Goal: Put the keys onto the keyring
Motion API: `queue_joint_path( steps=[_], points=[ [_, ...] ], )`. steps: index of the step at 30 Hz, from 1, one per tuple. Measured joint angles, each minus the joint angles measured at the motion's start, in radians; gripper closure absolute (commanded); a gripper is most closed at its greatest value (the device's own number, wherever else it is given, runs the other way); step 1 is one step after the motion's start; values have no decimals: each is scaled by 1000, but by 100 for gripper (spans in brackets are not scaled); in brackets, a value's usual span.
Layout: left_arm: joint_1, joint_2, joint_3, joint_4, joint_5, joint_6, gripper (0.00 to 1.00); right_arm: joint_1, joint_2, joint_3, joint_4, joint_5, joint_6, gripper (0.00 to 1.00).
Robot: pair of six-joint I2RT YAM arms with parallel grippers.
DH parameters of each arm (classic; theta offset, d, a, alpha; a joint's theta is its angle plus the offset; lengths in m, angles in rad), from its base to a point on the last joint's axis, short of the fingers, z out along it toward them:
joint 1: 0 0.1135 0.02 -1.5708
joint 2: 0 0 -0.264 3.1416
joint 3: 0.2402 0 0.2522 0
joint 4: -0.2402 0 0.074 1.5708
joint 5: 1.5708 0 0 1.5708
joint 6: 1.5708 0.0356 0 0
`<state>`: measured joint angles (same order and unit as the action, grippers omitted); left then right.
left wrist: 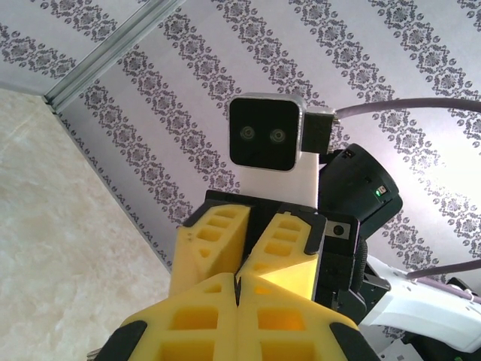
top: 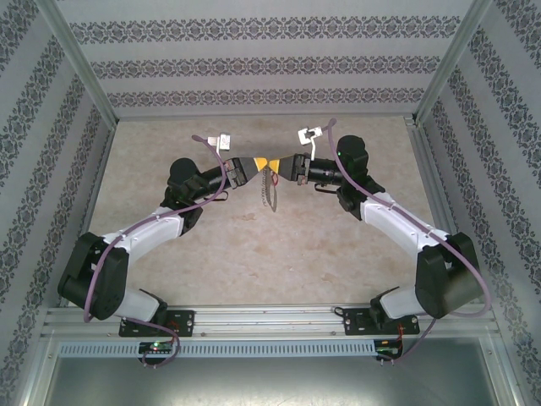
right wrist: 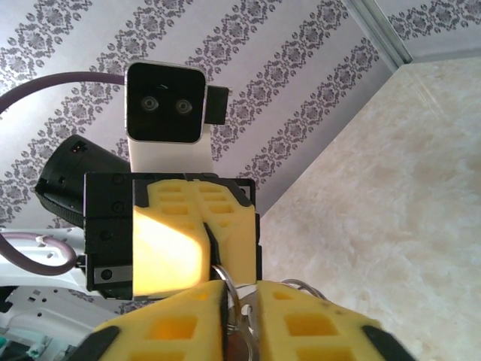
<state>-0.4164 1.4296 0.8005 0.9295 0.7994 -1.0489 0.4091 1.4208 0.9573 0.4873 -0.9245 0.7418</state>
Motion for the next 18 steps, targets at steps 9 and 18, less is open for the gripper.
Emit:
queue_joint_path(
  steps=[9,18],
  points=[
    [6,0,0,0,-3,-4,96,7,0,0,14,5,8,100],
    [13,7,2,-14,9,-5,71,-27,17,4,-23,-20,10,100]
  ],
)
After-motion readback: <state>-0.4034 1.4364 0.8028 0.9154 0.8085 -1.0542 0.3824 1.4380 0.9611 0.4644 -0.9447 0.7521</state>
